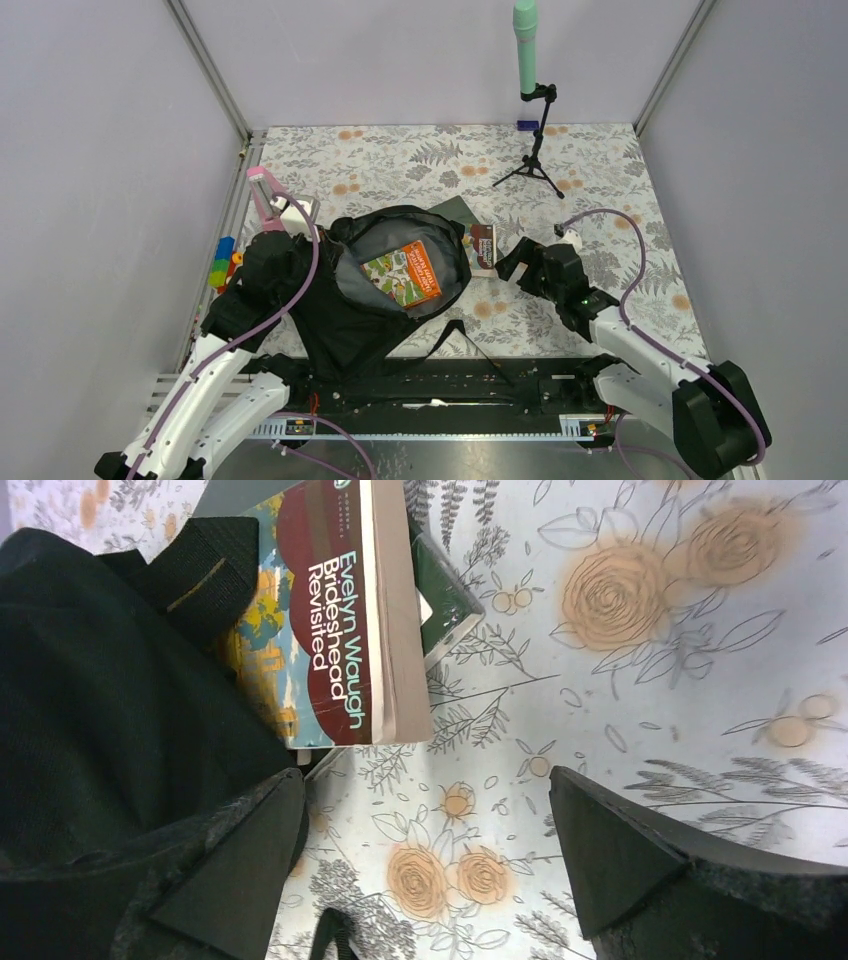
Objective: Pack the student bag
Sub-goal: Pick up the book from the center of the board.
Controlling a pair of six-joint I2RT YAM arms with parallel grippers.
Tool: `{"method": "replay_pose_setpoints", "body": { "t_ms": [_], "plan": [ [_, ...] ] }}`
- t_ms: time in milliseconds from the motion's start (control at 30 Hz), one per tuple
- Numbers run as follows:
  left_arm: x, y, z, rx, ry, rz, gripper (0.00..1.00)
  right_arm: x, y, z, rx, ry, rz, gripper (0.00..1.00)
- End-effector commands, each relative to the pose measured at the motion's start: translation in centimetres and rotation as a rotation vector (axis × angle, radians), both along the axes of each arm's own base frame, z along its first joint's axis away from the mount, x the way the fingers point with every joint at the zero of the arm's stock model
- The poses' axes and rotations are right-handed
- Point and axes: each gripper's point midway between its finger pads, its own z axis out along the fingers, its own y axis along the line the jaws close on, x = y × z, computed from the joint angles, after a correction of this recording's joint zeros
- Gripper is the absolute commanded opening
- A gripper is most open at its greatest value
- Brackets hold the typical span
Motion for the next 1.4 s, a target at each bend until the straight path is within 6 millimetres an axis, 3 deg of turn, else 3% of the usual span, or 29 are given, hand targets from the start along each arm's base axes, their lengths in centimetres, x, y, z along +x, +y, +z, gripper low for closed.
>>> {"method": "replay_pose_setpoints", "body": {
  "t_ms": [0,233,500,733,1033,1133,1233,1367],
  "plan": [
    [1.1,0.1,3.4,-0.067,-0.117,0.040,0.00,2.0,2.4,1.9,0.245,-0.066,-0.062,0.98],
    [0.9,-0.4,3.4,-0.078,-0.117,0.010,0.00,3.2,2.6,-0.8,0.268,-0.014,-0.125,0.88],
    [0.9,-0.4,3.2,-0.076,-0.111,0.010,0.00,4.4,4.8,-2.7,0.363,0.029,-0.107,0.76],
    [0.9,-0.5,3.2,-0.078,-0.114,0.005,0.00,4.8,5.2,-4.5,0.394,0.064,-0.130,0.76],
    [1.0,-0.6,3.2,-0.076,-0.111,0.000,0.00,4.8,6.1,-5.5,0.475,0.097,-0.146,0.73],
    [1.0,-0.7,3.2,-0.078,-0.113,-0.001,0.00,4.7,6.1,-5.4,0.485,0.100,-0.148,0.68],
    [1.0,-0.7,3.1,-0.077,-0.111,-0.001,0.00,4.6,6.1,-5.2,0.498,0.101,-0.154,0.56],
    [1.0,-0.6,3.1,-0.074,-0.111,0.002,0.00,4.5,6.2,-4.5,0.538,0.100,-0.166,0.50]
  ]
}}
